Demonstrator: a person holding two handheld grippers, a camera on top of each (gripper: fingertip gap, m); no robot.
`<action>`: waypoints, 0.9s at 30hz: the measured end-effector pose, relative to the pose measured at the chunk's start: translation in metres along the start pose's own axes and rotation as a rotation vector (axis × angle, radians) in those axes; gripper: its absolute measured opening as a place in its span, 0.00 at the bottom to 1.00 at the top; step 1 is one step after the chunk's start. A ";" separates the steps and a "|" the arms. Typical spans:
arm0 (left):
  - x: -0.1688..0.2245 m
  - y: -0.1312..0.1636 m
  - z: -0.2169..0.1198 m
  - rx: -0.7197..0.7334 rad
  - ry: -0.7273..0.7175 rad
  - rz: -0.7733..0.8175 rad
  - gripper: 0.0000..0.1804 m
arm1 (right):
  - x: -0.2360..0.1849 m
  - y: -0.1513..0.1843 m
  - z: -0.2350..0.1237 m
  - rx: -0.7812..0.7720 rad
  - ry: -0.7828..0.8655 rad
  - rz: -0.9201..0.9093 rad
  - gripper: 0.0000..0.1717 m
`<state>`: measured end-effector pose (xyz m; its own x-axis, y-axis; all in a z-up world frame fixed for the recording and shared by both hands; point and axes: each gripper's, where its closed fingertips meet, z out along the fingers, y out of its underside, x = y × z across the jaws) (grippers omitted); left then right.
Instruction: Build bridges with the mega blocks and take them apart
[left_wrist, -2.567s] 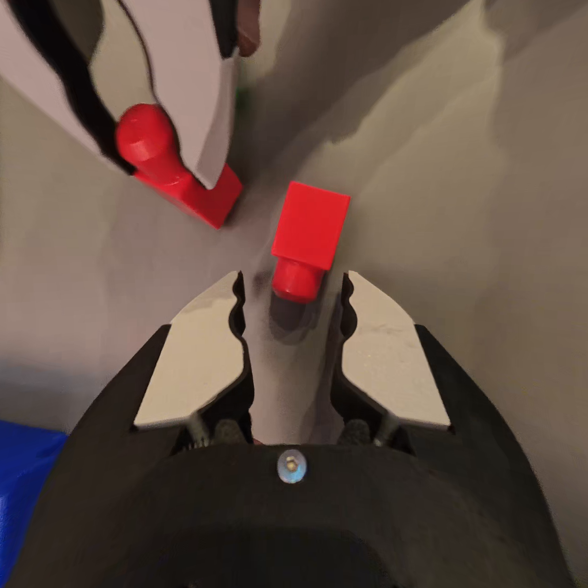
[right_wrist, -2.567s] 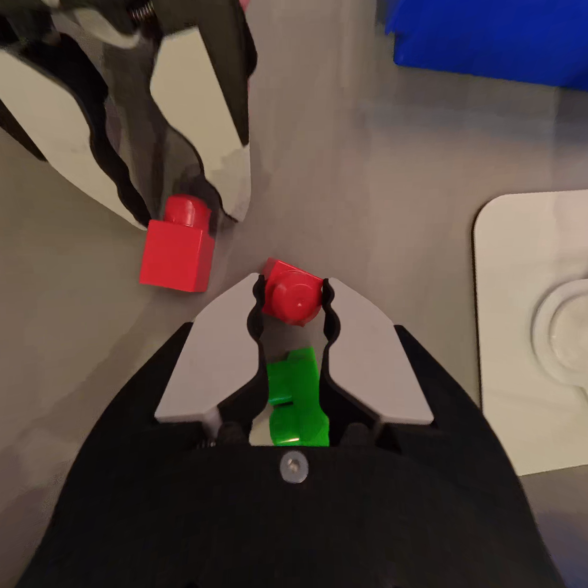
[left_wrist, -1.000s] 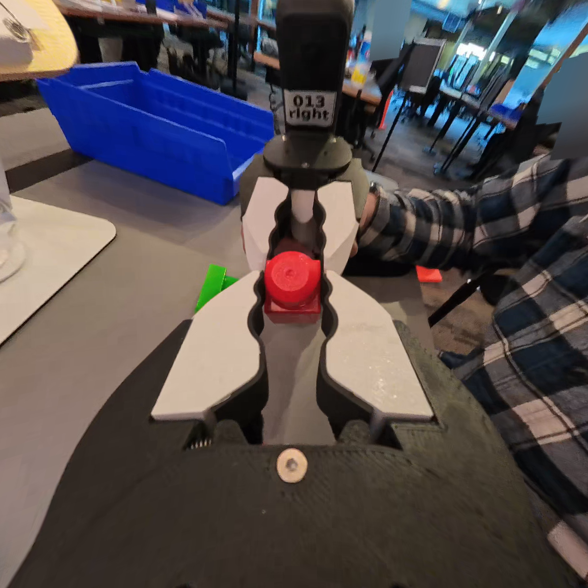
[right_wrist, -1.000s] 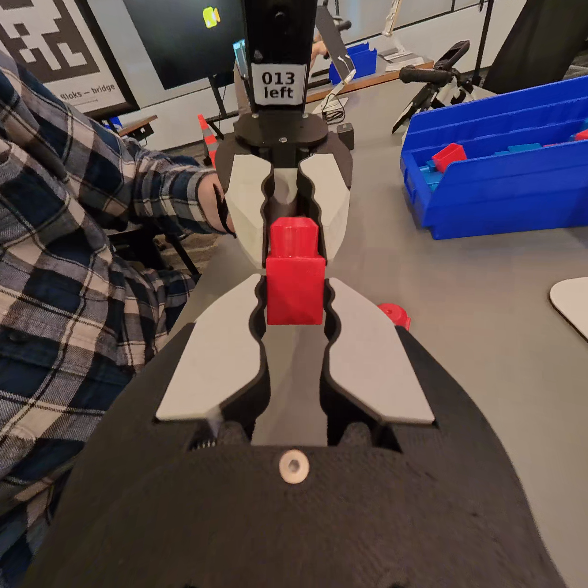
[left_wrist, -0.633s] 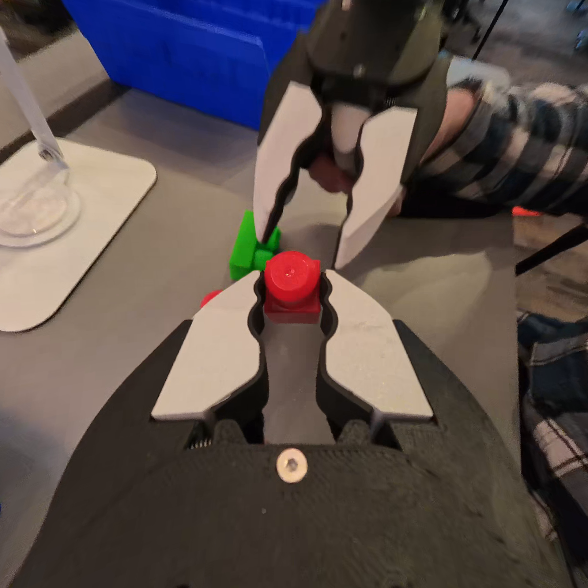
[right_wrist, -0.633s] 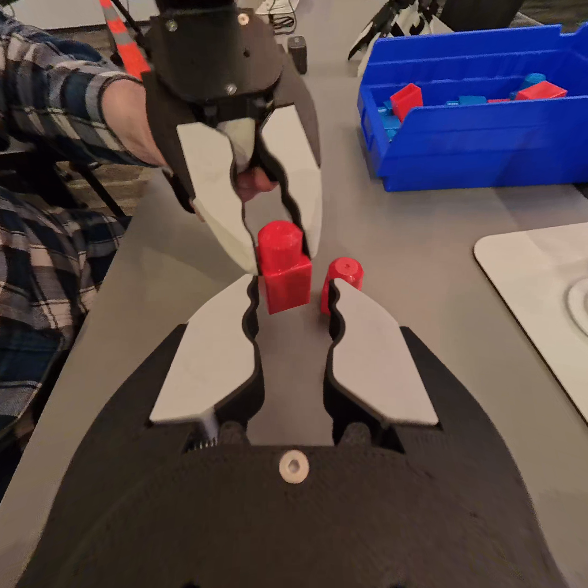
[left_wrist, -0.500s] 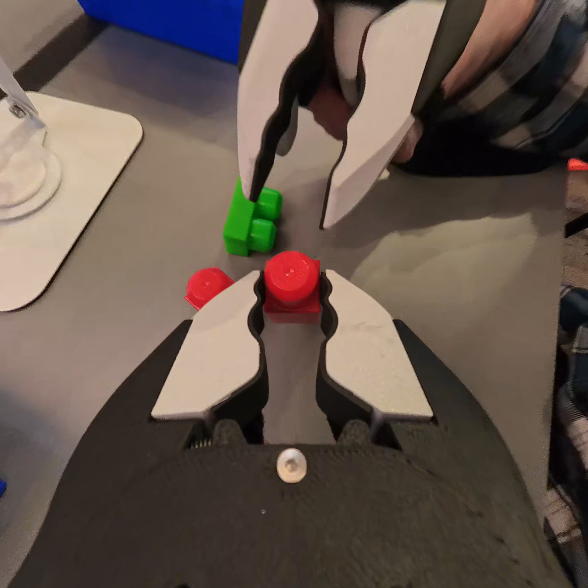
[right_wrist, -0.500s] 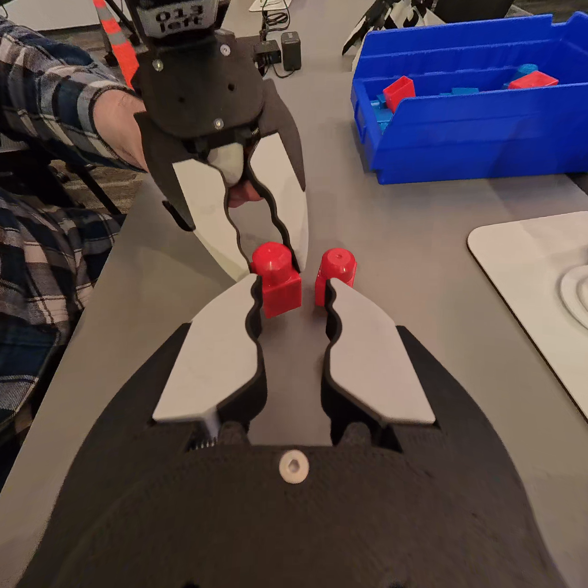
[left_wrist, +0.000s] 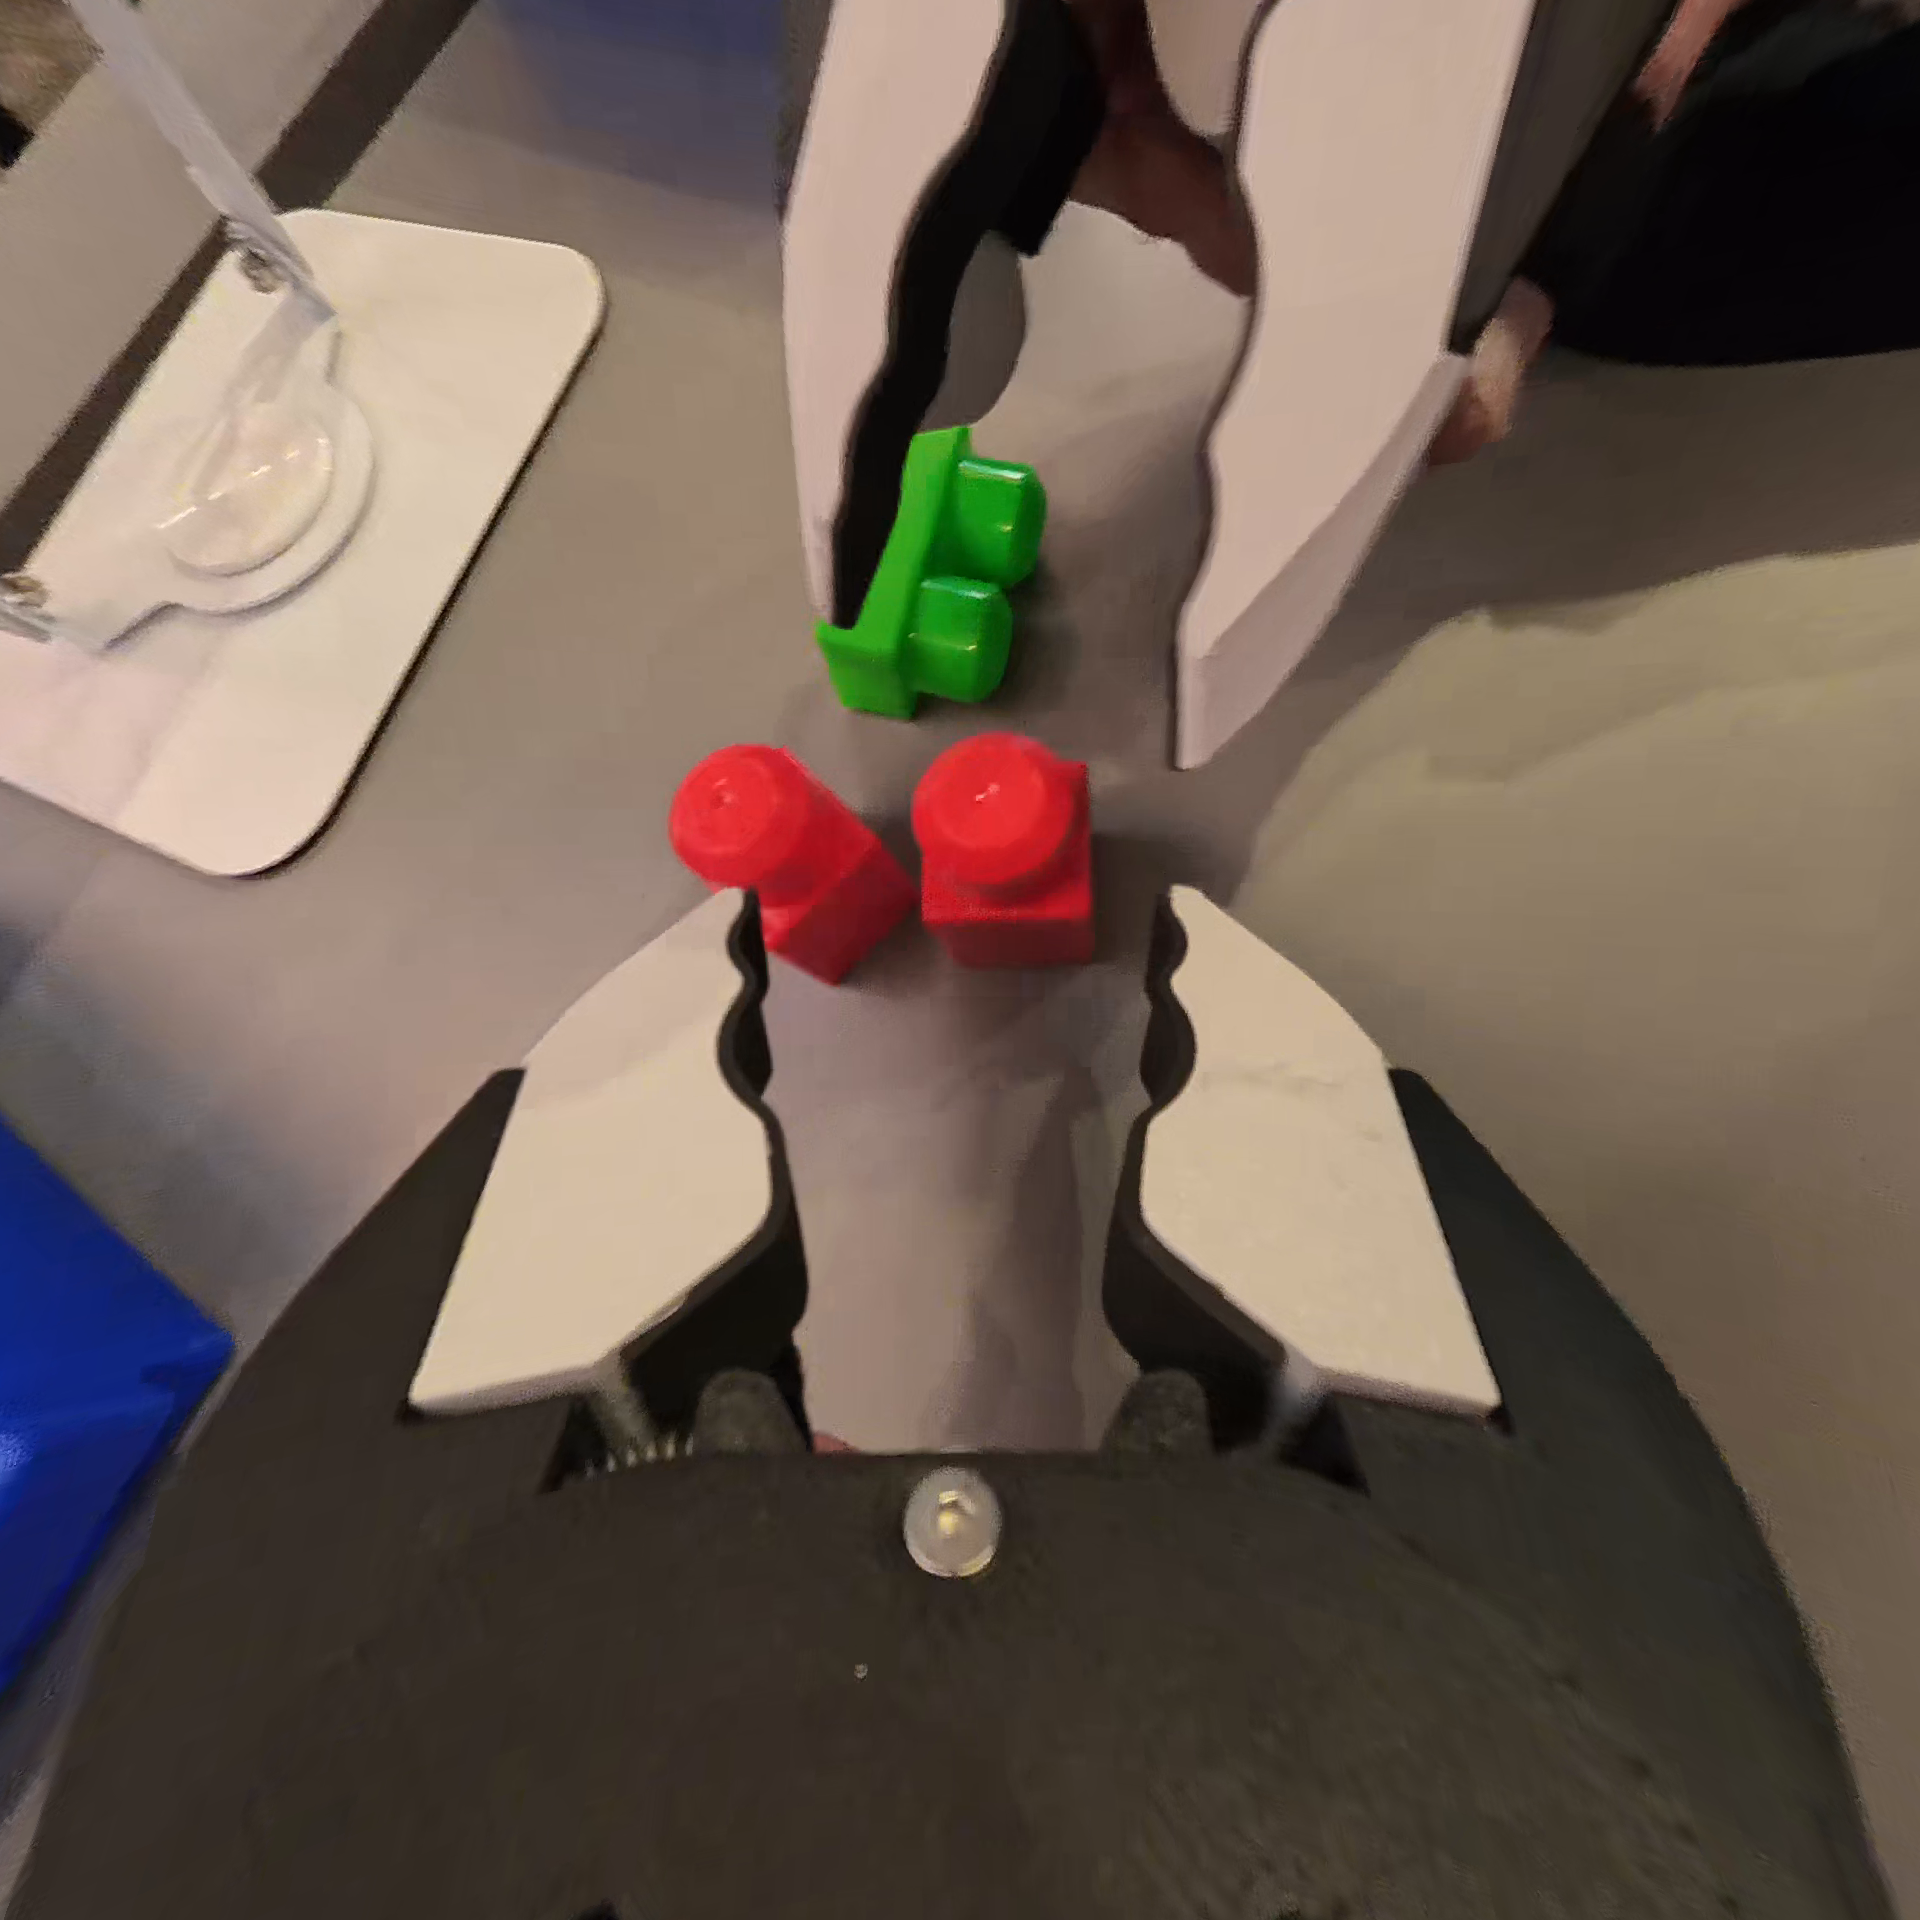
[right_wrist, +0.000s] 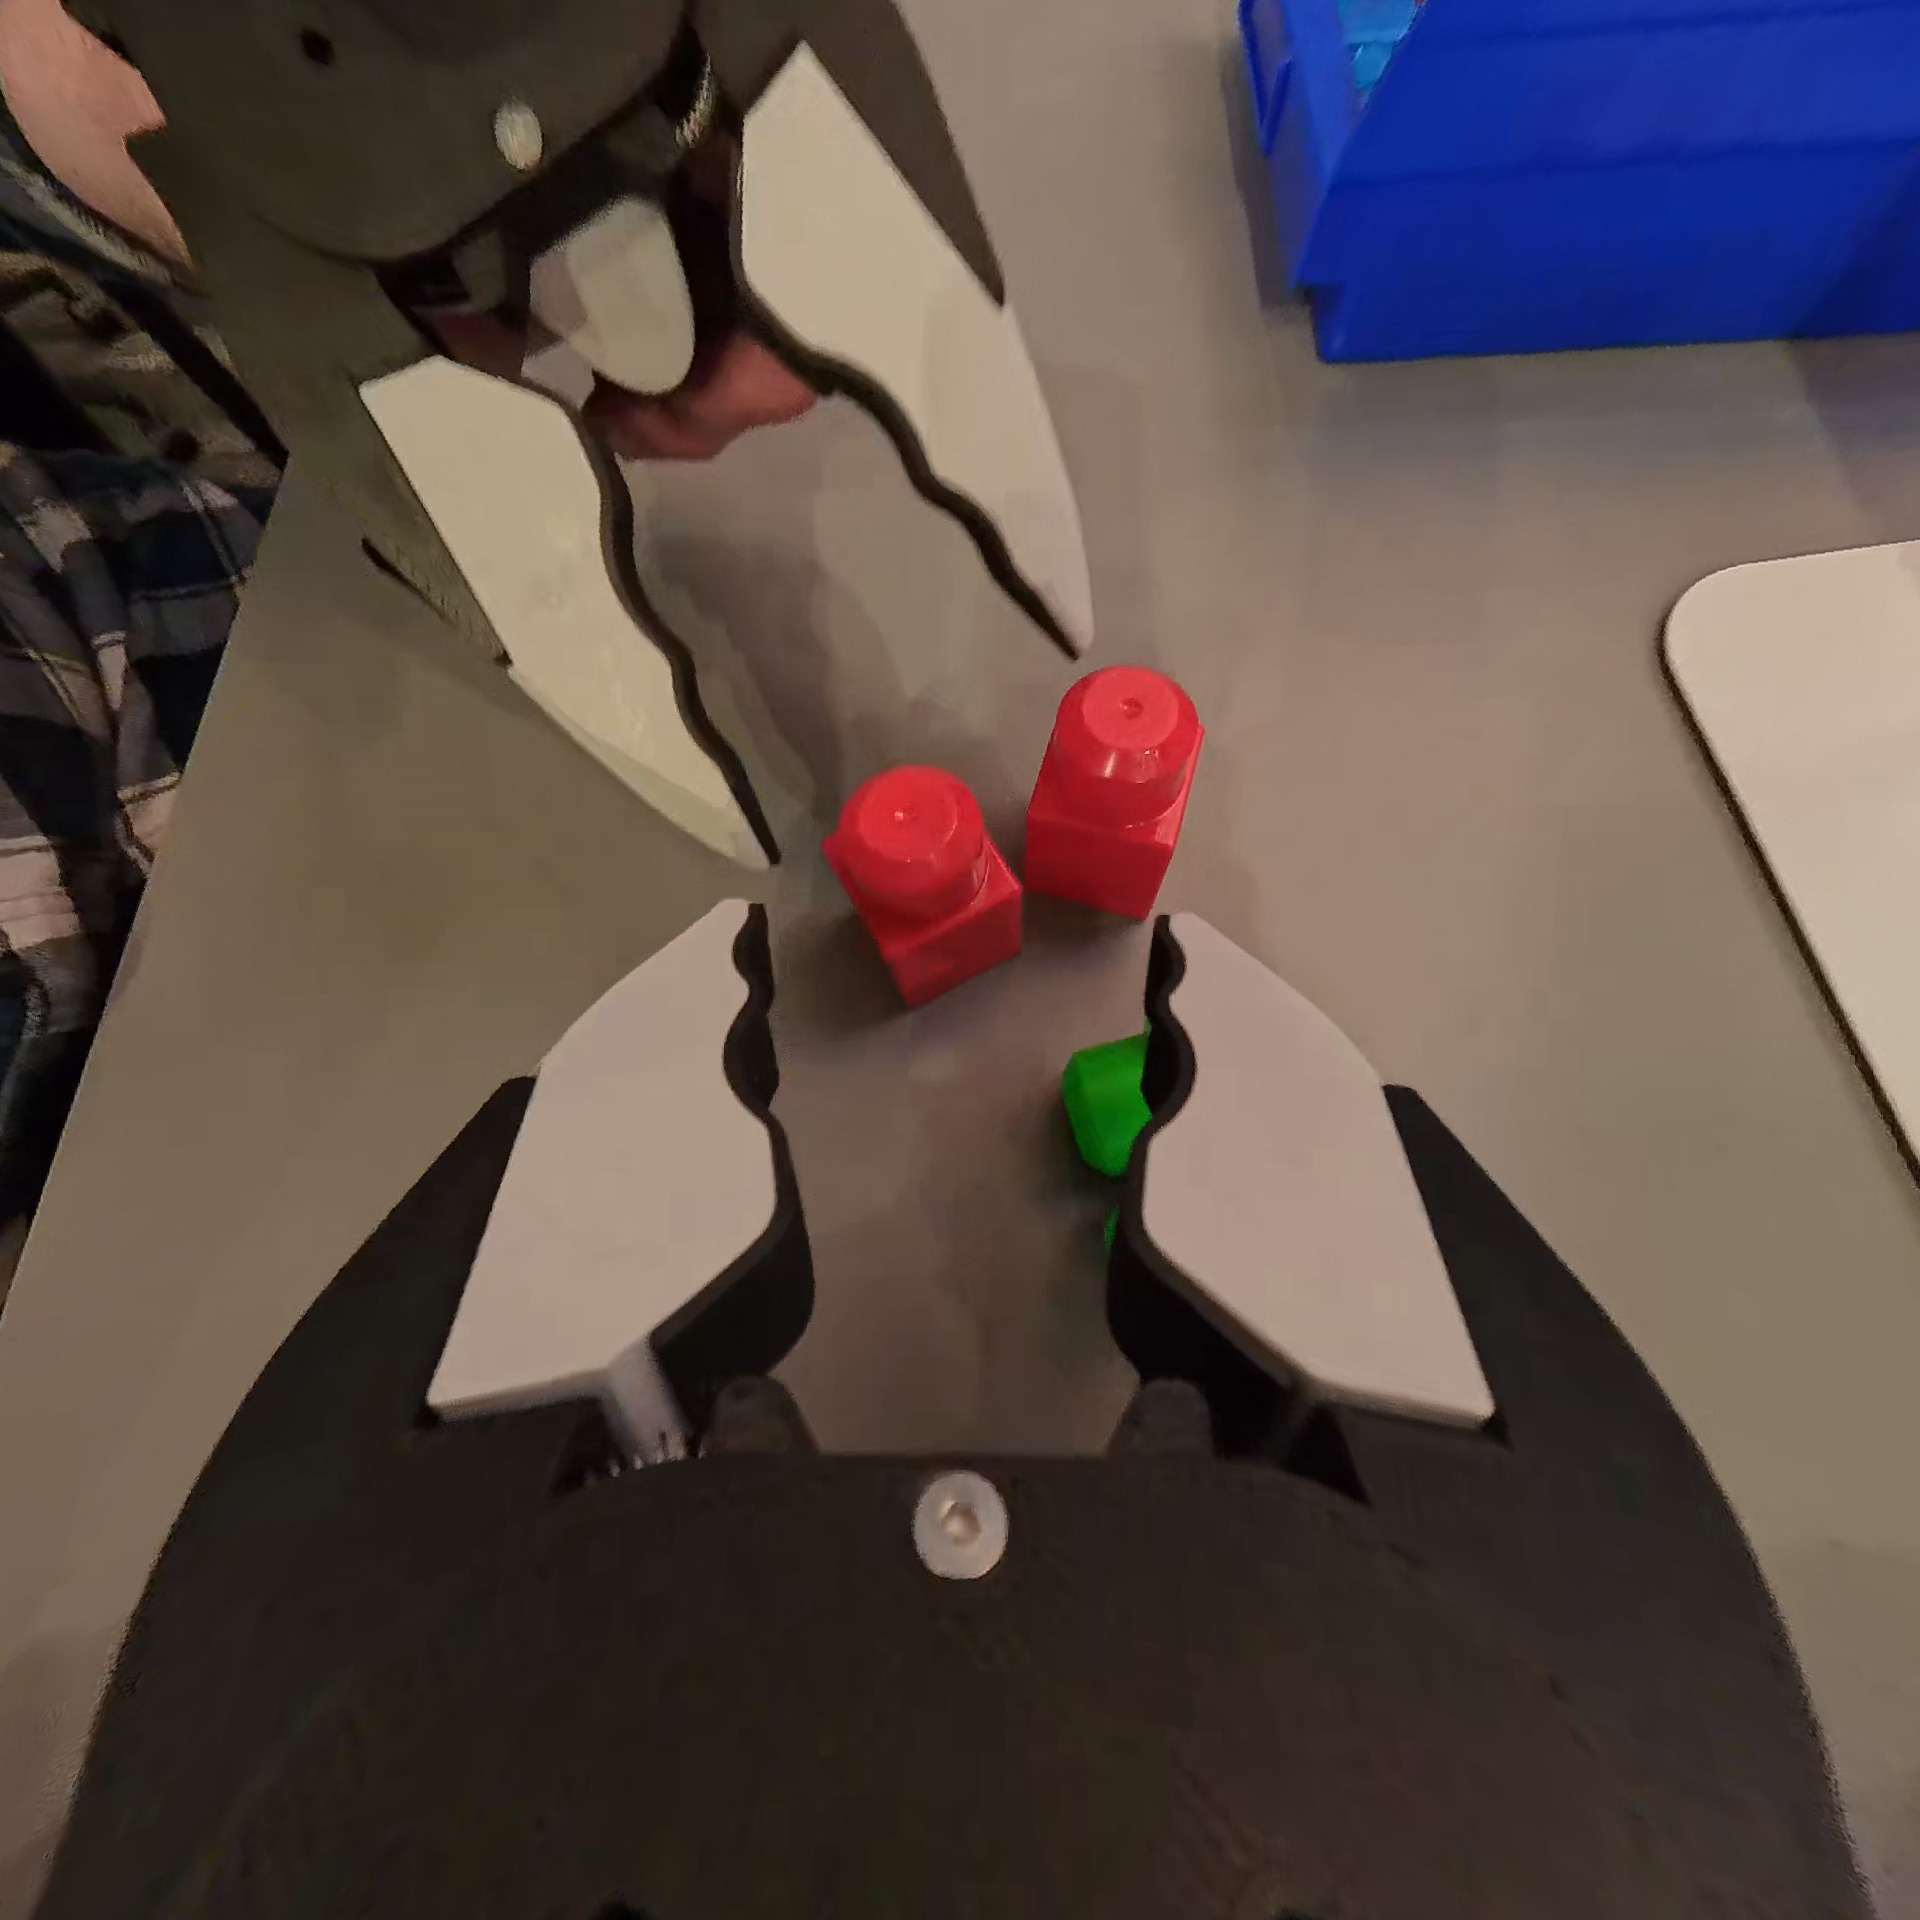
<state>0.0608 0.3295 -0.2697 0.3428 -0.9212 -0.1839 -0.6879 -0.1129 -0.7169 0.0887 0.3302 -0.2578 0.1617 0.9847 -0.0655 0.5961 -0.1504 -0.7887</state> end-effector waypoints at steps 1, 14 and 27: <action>-0.005 0.002 -0.002 0.004 -0.018 -0.001 0.39 | 0.001 0.002 0.002 -0.016 -0.008 -0.001 0.42; -0.006 0.009 0.031 -0.043 0.156 -0.055 0.48 | 0.009 0.015 0.012 -0.112 -0.060 -0.055 0.35; -0.001 0.010 0.038 -0.041 0.219 0.005 0.42 | 0.003 0.003 0.000 -0.058 -0.122 -0.093 0.33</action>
<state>0.0777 0.3430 -0.3019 0.1957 -0.9801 -0.0339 -0.7163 -0.1192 -0.6875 0.0914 0.3328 -0.2602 0.0091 0.9975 -0.0704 0.6491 -0.0594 -0.7584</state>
